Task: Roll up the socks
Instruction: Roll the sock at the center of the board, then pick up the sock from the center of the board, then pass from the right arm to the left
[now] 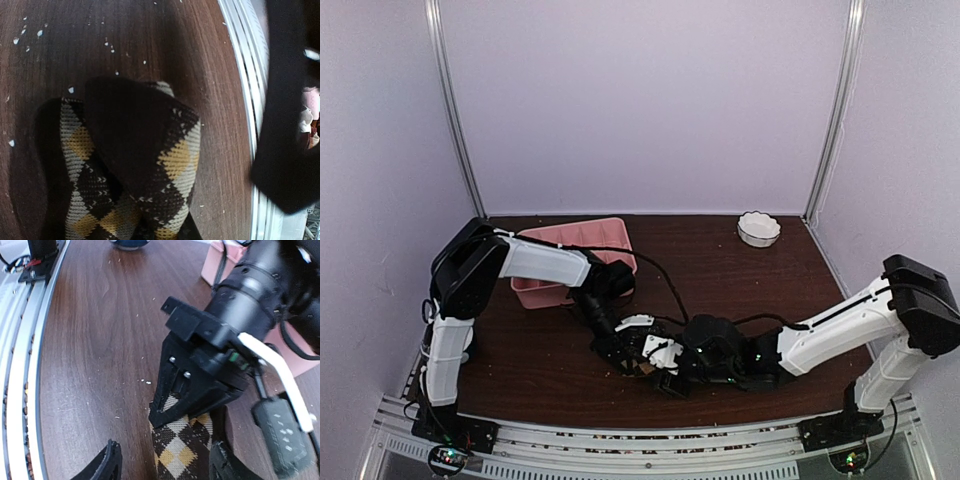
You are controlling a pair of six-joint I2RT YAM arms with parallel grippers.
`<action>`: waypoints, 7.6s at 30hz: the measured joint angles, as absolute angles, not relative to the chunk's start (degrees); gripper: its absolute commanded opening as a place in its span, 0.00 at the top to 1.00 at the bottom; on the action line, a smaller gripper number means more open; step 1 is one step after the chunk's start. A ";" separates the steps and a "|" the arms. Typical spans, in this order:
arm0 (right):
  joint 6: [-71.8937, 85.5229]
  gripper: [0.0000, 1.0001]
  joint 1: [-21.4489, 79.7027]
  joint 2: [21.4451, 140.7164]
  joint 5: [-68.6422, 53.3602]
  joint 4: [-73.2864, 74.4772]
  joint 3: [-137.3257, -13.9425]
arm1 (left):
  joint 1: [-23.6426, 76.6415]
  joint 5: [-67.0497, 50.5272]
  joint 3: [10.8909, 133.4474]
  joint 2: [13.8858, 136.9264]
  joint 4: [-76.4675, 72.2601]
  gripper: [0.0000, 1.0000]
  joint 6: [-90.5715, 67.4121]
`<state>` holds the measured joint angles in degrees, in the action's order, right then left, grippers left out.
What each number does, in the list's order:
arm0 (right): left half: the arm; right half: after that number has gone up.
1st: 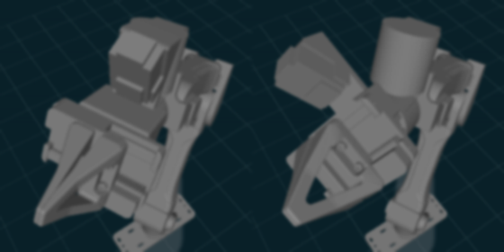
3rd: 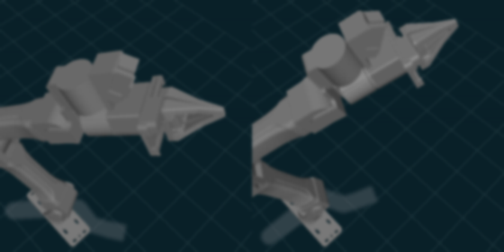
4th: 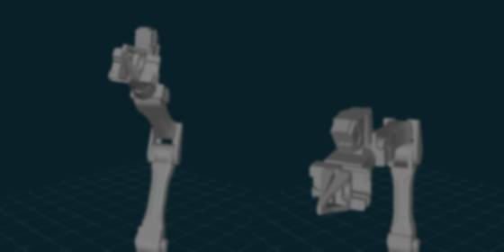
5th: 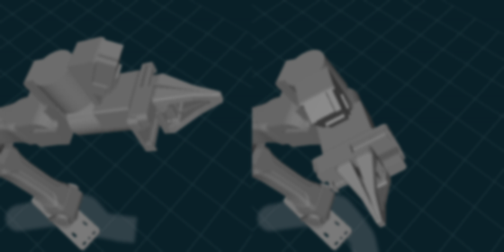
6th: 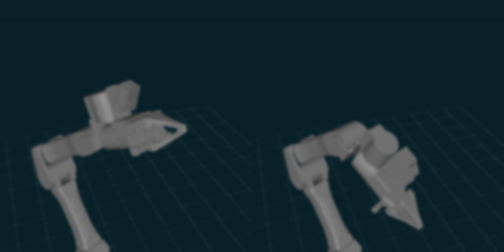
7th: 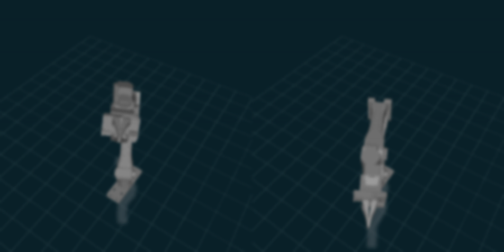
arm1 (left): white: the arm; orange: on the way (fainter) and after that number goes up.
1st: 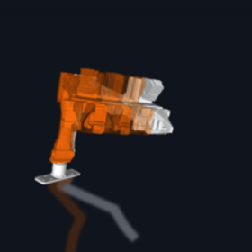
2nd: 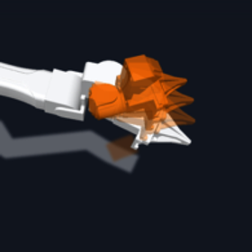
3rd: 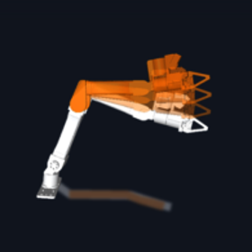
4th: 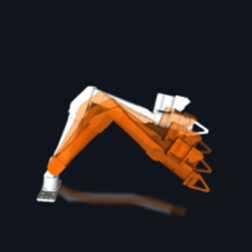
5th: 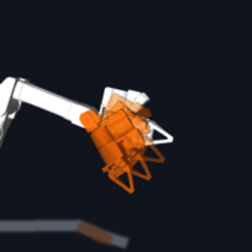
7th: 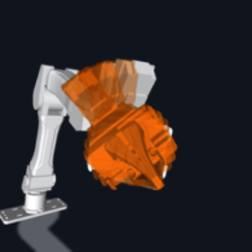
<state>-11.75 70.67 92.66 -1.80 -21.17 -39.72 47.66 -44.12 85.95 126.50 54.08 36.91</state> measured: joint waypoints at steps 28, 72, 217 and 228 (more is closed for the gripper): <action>-9.91 0.95 64.14 106.56 -18.44 -14.39 -49.93 | 46.89 -40.60 78.37 117.97 53.84 0.44 42.11; 37.89 0.95 53.36 120.03 -51.16 -26.81 -54.41 | 55.09 -16.05 54.43 100.36 21.06 0.57 43.83; 71.46 0.88 59.61 109.25 -45.04 -57.87 -55.35 | 60.16 1.76 67.11 75.99 45.50 0.86 52.73; 72.44 0.00 59.33 109.65 -43.40 -58.06 -54.28 | 60.51 8.12 65.14 76.03 43.75 1.00 54.30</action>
